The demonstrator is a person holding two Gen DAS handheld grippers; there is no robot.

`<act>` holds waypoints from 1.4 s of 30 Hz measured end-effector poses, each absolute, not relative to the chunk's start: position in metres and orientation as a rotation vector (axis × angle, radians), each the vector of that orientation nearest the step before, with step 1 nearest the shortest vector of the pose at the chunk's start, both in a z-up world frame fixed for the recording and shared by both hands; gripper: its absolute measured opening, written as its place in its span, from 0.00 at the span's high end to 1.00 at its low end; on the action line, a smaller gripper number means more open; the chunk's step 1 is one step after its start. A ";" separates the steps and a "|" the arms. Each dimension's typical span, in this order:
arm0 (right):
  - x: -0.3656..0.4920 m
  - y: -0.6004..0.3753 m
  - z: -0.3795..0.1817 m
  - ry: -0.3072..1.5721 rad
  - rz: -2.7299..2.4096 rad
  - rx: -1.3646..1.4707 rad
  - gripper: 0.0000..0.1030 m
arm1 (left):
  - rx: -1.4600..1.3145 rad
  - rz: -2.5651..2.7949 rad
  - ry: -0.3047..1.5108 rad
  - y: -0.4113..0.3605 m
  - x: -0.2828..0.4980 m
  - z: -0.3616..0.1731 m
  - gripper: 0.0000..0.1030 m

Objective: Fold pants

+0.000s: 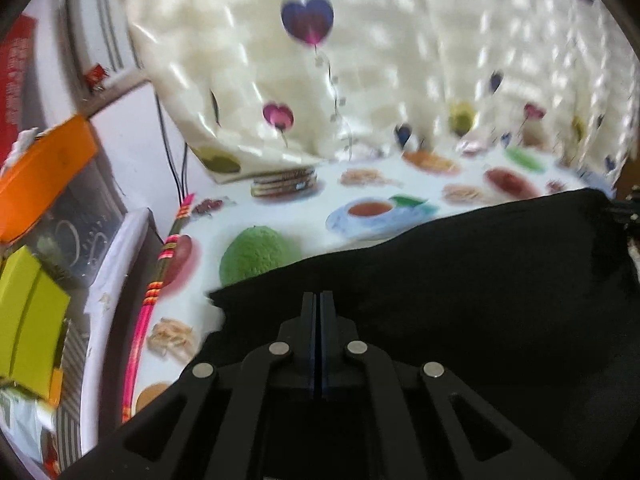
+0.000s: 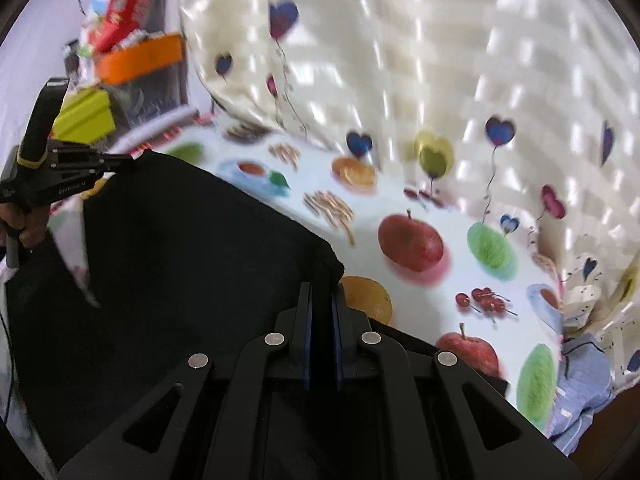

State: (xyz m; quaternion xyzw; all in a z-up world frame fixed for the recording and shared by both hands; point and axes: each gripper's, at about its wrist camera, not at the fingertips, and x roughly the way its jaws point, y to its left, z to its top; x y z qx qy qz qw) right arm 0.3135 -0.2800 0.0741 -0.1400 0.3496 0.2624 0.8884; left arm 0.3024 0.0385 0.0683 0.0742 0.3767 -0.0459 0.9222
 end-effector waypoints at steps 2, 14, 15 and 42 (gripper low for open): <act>0.289 -0.282 0.086 0.687 0.549 -0.290 0.93 | 0.120 -0.105 0.735 0.043 0.277 0.082 0.98; 0.128 -0.294 0.080 0.602 0.551 -0.271 0.93 | 0.017 -0.159 0.665 0.049 0.128 0.081 0.98; 0.115 -0.295 0.070 0.621 0.549 -0.253 0.92 | 0.005 -0.166 0.674 0.049 0.118 0.076 0.98; 0.026 -0.367 0.009 0.741 0.346 0.131 0.62 | -0.272 -0.028 0.743 0.085 0.060 0.049 0.49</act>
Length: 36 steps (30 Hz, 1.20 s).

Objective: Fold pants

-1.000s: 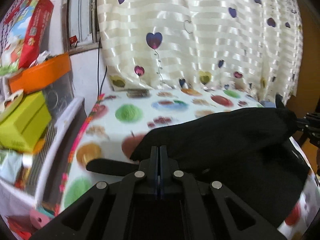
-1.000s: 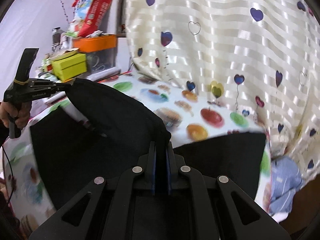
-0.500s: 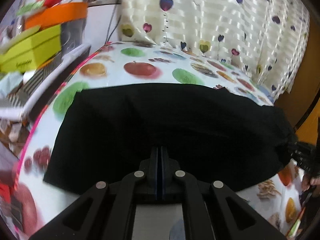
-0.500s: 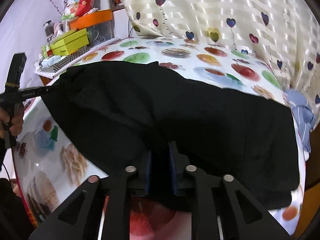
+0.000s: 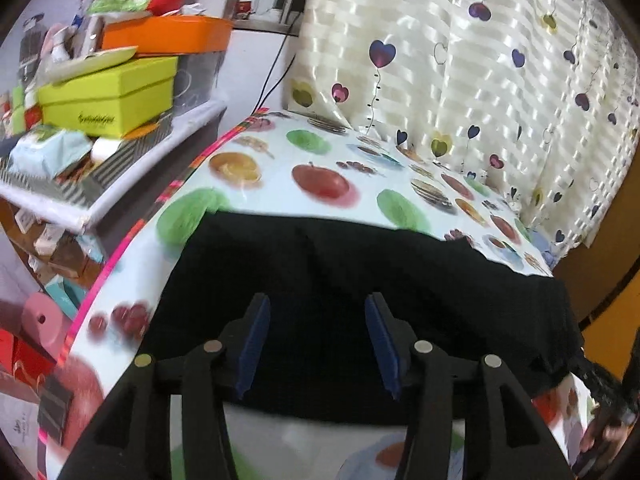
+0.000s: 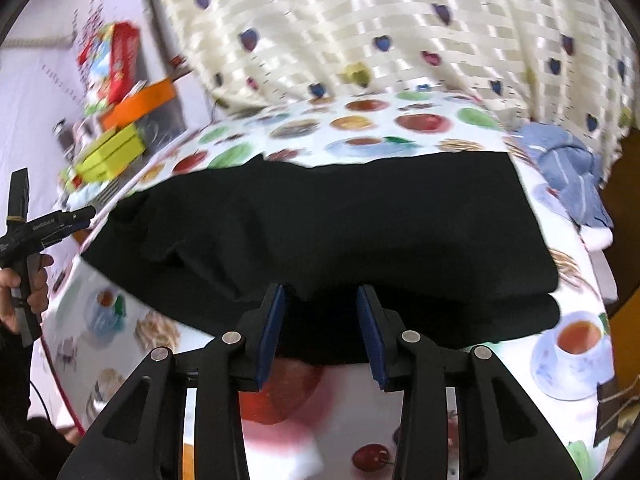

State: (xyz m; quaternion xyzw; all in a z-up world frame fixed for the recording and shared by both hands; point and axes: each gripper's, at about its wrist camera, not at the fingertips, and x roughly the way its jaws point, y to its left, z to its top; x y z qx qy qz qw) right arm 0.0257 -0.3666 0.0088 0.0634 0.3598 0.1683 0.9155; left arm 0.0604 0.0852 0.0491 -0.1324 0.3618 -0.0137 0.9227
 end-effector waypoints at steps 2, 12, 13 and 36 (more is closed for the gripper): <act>0.026 -0.375 0.010 0.734 0.313 0.170 0.62 | -0.260 -0.019 0.766 0.078 0.080 0.049 0.49; 0.018 -0.427 0.007 0.725 0.146 0.319 0.62 | -0.107 0.074 0.883 0.060 0.123 0.014 0.94; 0.018 -0.430 0.006 0.726 0.135 0.327 0.62 | -0.103 0.073 0.865 0.060 0.117 0.016 0.95; 0.030 -0.471 0.000 0.720 0.043 0.513 0.62 | -0.445 0.109 0.772 0.133 0.031 0.003 0.64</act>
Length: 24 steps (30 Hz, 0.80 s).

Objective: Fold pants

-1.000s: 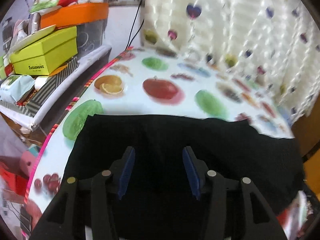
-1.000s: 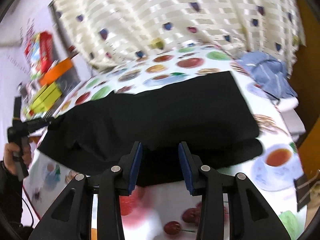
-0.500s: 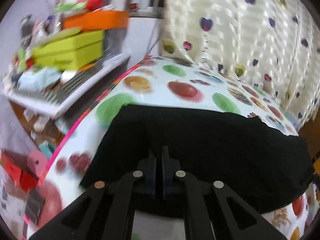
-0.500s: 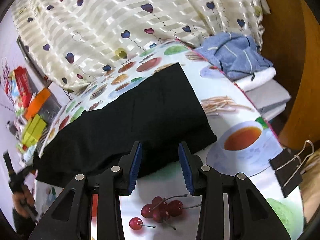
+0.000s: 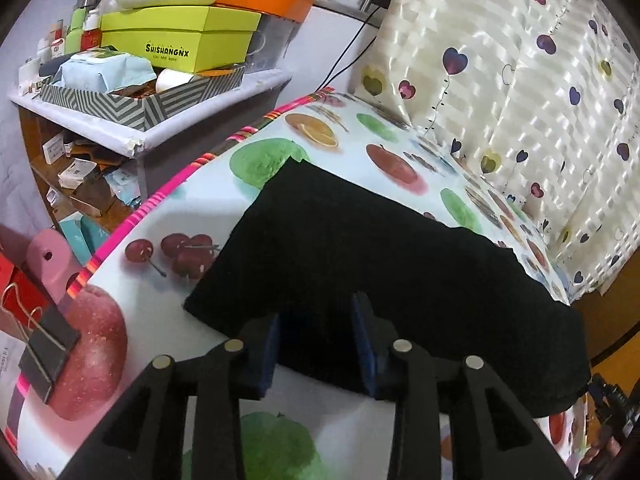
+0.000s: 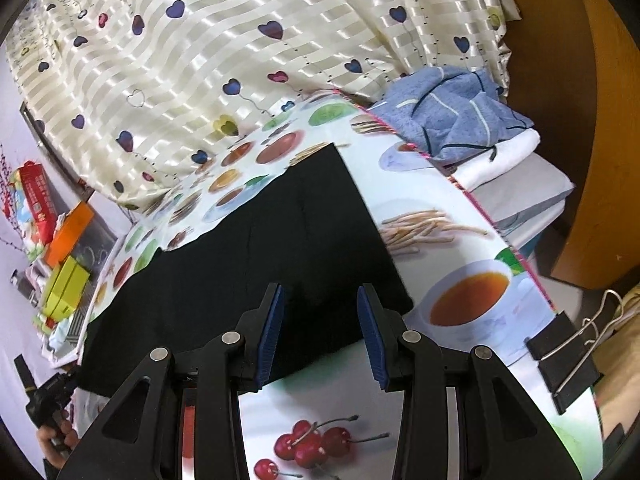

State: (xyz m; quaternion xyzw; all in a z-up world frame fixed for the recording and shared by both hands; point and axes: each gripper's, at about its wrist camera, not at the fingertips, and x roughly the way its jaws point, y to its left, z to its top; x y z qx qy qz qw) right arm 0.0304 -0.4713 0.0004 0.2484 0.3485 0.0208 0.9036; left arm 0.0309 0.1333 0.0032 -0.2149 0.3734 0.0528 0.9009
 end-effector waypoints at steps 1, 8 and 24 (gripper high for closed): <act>0.032 -0.472 0.000 0.719 0.040 0.512 0.62 | -0.441 0.118 0.776 0.133 0.033 0.004 0.64; 0.036 -0.483 0.003 0.711 -0.027 0.519 0.62 | -0.429 0.163 0.785 0.128 0.044 0.003 0.79; 0.052 -0.479 0.015 0.732 0.004 0.383 0.93 | -0.342 0.143 0.746 0.121 0.048 0.023 0.96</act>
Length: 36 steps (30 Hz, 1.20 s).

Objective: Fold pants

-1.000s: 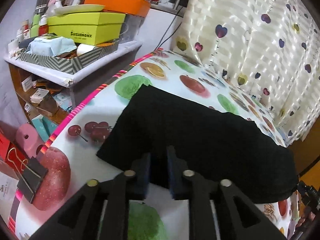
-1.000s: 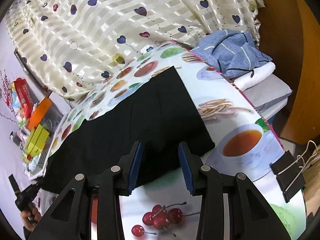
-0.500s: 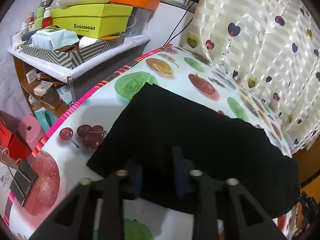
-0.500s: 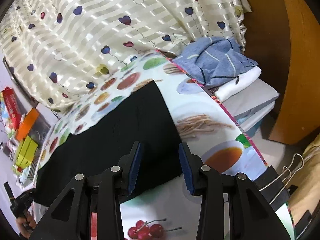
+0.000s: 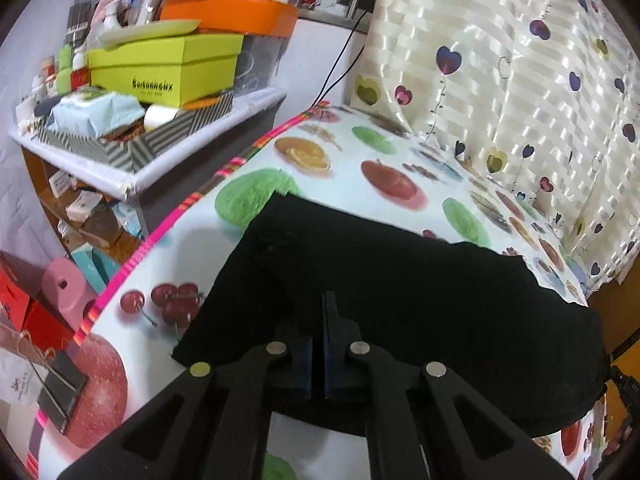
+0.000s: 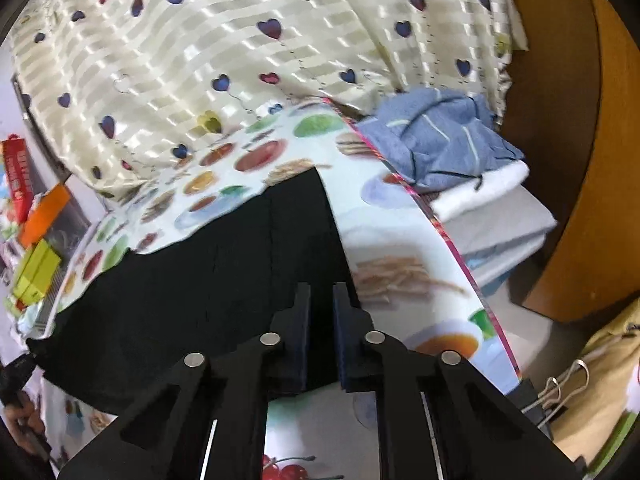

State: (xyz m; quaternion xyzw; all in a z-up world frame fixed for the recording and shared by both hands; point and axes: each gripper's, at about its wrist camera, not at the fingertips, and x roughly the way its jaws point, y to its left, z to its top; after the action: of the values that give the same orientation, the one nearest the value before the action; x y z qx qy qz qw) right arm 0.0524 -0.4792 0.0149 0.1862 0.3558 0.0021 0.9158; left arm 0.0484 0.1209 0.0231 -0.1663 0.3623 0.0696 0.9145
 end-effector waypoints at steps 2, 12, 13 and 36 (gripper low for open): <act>0.051 -0.479 0.026 0.711 0.031 0.377 0.95 | -0.333 0.134 0.732 0.120 0.049 0.030 0.96; 0.028 -0.485 0.037 0.677 0.056 0.435 0.95 | -0.361 0.130 0.706 0.136 0.034 0.035 0.96; 0.029 -0.489 0.030 0.695 0.046 0.448 0.95 | -0.368 0.135 0.727 0.138 0.035 0.026 0.96; 0.011 -0.384 0.014 0.728 0.223 -0.021 0.60 | -0.356 0.203 0.780 0.148 0.029 0.005 0.91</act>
State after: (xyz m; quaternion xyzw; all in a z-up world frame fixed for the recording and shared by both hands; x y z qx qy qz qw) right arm 0.0111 -0.3843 0.0141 -0.0103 0.3551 0.1090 0.9284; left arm 0.0285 0.1475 0.0055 -0.1722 0.3777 0.0982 0.9045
